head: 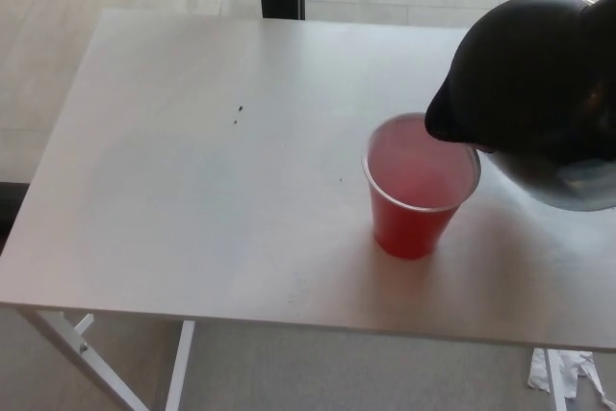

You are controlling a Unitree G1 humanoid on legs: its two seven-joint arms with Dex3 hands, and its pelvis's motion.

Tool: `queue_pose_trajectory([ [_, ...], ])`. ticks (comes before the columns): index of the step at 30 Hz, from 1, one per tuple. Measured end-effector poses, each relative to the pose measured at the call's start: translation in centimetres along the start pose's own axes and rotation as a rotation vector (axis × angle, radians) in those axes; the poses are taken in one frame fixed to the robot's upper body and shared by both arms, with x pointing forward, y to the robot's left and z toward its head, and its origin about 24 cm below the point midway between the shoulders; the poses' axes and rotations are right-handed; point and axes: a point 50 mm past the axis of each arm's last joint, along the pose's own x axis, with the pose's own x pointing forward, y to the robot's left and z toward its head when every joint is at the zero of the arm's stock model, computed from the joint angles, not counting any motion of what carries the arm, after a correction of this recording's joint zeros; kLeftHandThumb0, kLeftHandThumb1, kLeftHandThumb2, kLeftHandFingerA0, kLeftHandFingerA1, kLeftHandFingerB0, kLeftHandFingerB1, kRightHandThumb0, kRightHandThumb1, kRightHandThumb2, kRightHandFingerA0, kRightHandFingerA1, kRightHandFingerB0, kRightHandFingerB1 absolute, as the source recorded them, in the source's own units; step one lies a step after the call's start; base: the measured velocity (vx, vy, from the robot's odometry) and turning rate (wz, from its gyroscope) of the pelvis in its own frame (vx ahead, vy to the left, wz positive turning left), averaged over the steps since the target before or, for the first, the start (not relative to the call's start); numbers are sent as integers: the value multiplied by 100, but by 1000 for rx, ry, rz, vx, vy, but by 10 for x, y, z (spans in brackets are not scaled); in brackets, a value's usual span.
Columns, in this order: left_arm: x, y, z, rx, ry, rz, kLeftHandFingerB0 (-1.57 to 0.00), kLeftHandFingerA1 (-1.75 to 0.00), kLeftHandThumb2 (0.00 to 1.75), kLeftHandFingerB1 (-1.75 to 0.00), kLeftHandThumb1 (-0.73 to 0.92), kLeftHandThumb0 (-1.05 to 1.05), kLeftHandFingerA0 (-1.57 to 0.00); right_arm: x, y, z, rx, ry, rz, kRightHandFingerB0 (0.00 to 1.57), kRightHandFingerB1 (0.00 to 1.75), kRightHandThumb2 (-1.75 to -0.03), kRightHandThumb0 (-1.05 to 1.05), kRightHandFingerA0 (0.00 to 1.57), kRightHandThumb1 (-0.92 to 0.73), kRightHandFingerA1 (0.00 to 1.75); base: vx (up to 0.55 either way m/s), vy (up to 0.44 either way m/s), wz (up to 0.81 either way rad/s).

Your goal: The robot uses its right hand to lift up a kettle kept on the middle of the desk by its handle and tilt it into a glass kept next to it to pour out water

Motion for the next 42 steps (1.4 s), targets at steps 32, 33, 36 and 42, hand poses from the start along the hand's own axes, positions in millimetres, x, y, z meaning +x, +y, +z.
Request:
queue_pose_trajectory([
  [32,2,3,11,4,-32,6,-54,-65,83,-58,59,-80,-75,26,18,61,-431,-238,206,65,175,-102,-19,85,-53,175,0,0,0],
  [33,2,3,12,4,-32,6,-54,-65,83,-58,59,-80,-75,26,20,63,-455,-251,215,65,175,-102,-19,85,-53,175,0,0,0],
  [36,2,3,12,4,-33,6,-54,-64,83,-58,59,-80,-75,26,26,69,-520,-279,237,68,175,-103,-17,85,-50,175,0,0,0],
  [42,3,3,16,9,-44,8,-56,-60,63,-53,76,-78,-82,22,38,88,-658,-357,259,63,168,-83,-11,83,-54,175,0,0,0],
])
